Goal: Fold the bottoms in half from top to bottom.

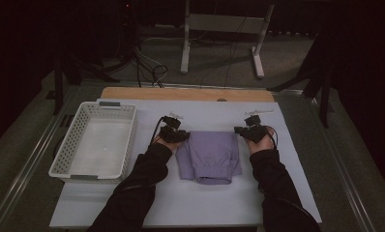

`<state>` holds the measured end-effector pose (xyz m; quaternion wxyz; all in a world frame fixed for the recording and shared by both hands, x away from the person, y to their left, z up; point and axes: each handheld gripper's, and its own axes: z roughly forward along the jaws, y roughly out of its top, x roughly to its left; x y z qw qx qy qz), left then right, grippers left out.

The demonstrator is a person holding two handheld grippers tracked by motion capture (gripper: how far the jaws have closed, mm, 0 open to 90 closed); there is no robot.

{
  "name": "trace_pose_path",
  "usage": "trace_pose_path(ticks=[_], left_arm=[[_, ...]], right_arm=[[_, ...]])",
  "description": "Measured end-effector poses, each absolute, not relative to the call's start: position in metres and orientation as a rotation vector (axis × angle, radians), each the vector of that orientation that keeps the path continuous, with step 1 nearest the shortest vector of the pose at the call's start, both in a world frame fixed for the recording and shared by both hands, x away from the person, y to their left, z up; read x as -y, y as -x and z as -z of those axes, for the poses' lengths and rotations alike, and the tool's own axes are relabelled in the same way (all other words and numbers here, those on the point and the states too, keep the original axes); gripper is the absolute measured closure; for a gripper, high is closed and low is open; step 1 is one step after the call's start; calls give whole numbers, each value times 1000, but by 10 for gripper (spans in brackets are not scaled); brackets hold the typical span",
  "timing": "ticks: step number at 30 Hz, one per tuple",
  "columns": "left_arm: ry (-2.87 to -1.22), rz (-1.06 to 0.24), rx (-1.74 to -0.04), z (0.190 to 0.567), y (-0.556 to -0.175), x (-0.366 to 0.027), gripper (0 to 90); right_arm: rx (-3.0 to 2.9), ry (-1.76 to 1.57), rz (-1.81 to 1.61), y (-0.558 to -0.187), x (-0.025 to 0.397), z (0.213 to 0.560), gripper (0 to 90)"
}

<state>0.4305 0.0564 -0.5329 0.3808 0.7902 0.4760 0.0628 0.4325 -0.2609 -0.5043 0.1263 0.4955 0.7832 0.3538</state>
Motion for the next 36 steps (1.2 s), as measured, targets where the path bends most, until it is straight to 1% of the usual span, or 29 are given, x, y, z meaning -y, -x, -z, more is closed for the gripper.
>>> trace_pose_path(ticks=[1, 2, 3, 4, 5, 6, 7, 8, 9, 10, 11, 12, 13, 14, 15, 20, 21, 22, 23, 27, 28, 29, 30, 31, 32, 33, 34, 35, 36], left_arm=[[-2016, -179, -1204, 529, -428, -56, 596], [-2016, -179, -1204, 529, -428, -56, 555], [-2002, -199, -1170, 522, -424, -55, 474], [-2002, -199, -1170, 522, -424, -55, 431], [-1985, -205, -1154, 515, -421, -54, 379], [-1985, -205, -1154, 515, -421, -54, 351], [-1986, -191, -1108, 508, -416, -53, 295], [-1986, -191, -1108, 508, -416, -53, 243], [-1997, -184, -1065, 502, -410, -51, 182], [-1997, -184, -1065, 502, -410, -51, 158], [-1999, -169, -1021, 496, -403, -50, 155], [-1999, -169, -1021, 496, -403, -50, 151], [-2001, -159, -973, 490, -395, -49, 127], [-2001, -159, -973, 490, -395, -49, 129], [-1994, -151, -909, 485, -385, -50, 132], [-1999, -123, -821, 478, -363, -51, 132], [-2004, -94, -748, 479, -352, -52, 140], [-2004, -94, -748, 479, -352, -52, 162], [-2017, -62, -688, 484, -342, -52, 164], [-2056, -51, -616, 494, -325, -48, 206], [-2056, -51, -616, 494, -325, -48, 306], [-2058, -15, -596, 500, -321, -48, 306], [-2061, -11, -565, 504, -318, -48, 440], [-2072, -14, -561, 507, -317, -48, 527], [-2077, 2, -563, 510, -317, -48, 604], [-2090, 13, -557, 514, -317, -47, 632], [-2090, 13, -557, 514, -317, -47, 736], [-2091, 34, -547, 516, -316, -46, 736], [-2110, 32, -544, 517, -316, -45, 768]], right_arm=[[-2275, -1435, -1044, -425, 260, 501, 855], [-2275, -1435, -1044, -425, 260, 501, 855], [-2292, -1415, -1069, -417, 259, 497, 809], [-2292, -1415, -1069, -417, 259, 497, 809], [-2287, -1413, -1116, -406, 259, 492, 745], [-2287, -1413, -1116, -406, 259, 492, 745], [-2294, -1403, -1153, -394, 256, 486, 686], [-2294, -1403, -1153, -394, 256, 486, 686], [-2310, -1373, -1173, -381, 252, 480, 631], [-2310, -1373, -1173, -381, 252, 480, 631], [-2320, -1366, -1199, -368, 249, 474, 584], [-2320, -1366, -1199, -368, 249, 474, 584], [-2331, -1374, -1233, -354, 247, 470, 565], [-2331, -1374, -1233, -354, 247, 470, 565], [-2347, -1378, -1244, -344, 245, 469, 541], [-2368, -1419, -1266, -327, 240, 471, 529], [-2373, -1428, -1263, -321, 239, 476, 538], [-2373, -1428, -1263, -321, 239, 476, 538], [-2386, -1453, -1247, -320, 237, 483, 544], [-2393, -1499, -1226, -320, 237, 493, 567], [-2393, -1499, -1226, -320, 237, 493, 567], [-2401, -1518, -1234, -320, 237, 498, 601], [-2417, -1511, -1212, -320, 236, 503, 638], [-2428, -1536, -1217, -321, 235, 506, 686], [-2429, -1550, -1227, -321, 235, 507, 711], [-2431, -1553, -1228, -321, 235, 508, 758], [-2431, -1553, -1228, -321, 235, 508, 758], [-2438, -1542, -1221, -321, 235, 509, 862], [-2446, -1512, -1222, -321, 234, 508, 895]])
